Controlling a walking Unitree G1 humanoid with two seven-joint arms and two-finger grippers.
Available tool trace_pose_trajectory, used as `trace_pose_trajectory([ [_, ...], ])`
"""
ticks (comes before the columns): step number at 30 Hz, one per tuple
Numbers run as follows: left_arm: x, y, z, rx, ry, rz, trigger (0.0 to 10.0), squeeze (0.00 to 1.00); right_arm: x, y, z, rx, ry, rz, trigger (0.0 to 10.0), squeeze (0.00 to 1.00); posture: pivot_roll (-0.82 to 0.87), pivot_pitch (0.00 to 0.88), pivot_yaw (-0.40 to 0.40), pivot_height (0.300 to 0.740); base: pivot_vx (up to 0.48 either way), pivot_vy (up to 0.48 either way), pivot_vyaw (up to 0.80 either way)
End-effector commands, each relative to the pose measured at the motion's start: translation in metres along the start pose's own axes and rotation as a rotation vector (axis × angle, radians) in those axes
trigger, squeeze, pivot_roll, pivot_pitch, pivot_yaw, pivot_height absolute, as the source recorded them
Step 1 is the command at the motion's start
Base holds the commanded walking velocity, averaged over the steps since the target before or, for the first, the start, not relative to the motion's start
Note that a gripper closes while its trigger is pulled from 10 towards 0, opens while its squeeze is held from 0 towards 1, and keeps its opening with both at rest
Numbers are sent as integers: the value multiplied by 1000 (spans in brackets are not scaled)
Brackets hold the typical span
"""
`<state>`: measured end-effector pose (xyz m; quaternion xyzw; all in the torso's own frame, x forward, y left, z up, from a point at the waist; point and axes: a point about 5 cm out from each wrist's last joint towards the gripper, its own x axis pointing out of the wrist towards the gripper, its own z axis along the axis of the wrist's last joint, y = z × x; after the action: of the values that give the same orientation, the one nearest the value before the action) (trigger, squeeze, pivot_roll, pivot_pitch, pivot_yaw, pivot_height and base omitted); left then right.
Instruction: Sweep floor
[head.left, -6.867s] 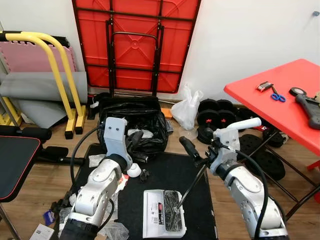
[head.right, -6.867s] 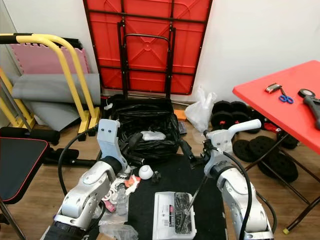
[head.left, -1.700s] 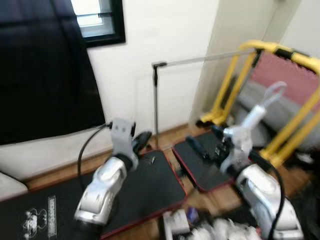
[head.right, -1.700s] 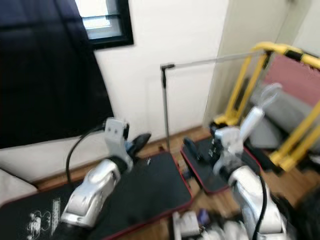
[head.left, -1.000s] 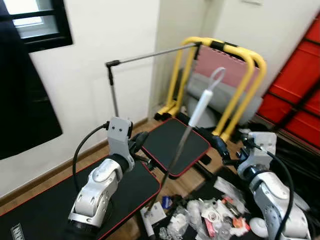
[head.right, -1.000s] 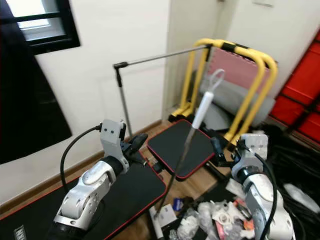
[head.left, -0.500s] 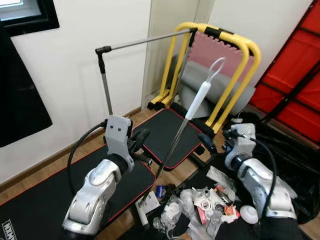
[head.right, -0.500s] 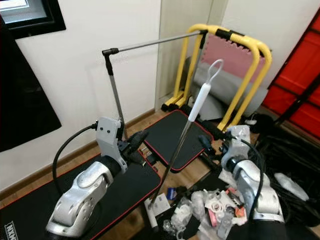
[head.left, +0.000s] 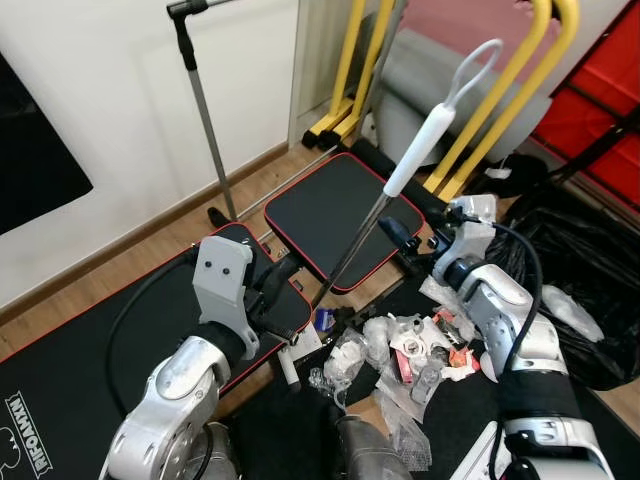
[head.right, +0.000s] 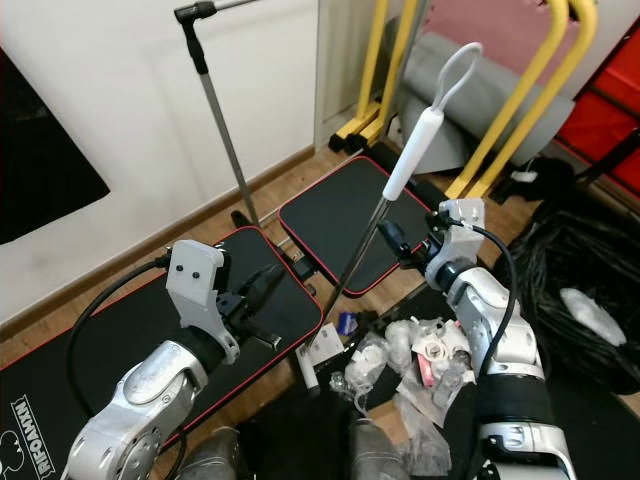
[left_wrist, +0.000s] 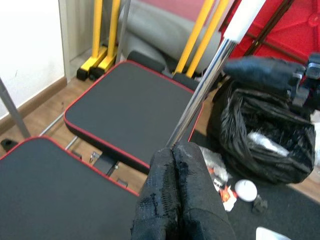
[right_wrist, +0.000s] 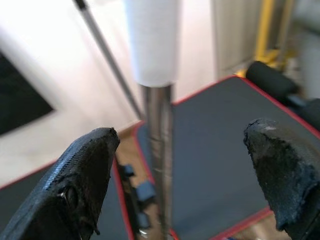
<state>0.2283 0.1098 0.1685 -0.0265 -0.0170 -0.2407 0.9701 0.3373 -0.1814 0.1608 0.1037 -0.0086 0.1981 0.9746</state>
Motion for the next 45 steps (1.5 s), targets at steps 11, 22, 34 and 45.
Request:
trace_pose_trajectory([
  [11, -14, -5, -1, -2, 56, 20, 10000, 0, 14, -1, 8, -5, -94, 62, 10000, 0, -16, 390, -120, 740, 0, 0, 0],
  [22, -16, -6, 1, -1, 66, 19, 10000, 0, 42, 12, 17, -20, -140, 129, 10000, 0, -6, 393, -120, 740, 0, 0, 0],
  [34, -17, -8, 2, -4, 73, 23, 10000, 0, 54, 12, 24, -31, -172, 79, 0, 0, -3, 387, -126, 740, 0, 0, 0],
  [45, -14, -9, 1, -15, 74, 26, 10000, 0, 52, 9, 26, -32, -202, 76, 0, 0, -17, 380, -133, 740, 0, 0, 0],
])
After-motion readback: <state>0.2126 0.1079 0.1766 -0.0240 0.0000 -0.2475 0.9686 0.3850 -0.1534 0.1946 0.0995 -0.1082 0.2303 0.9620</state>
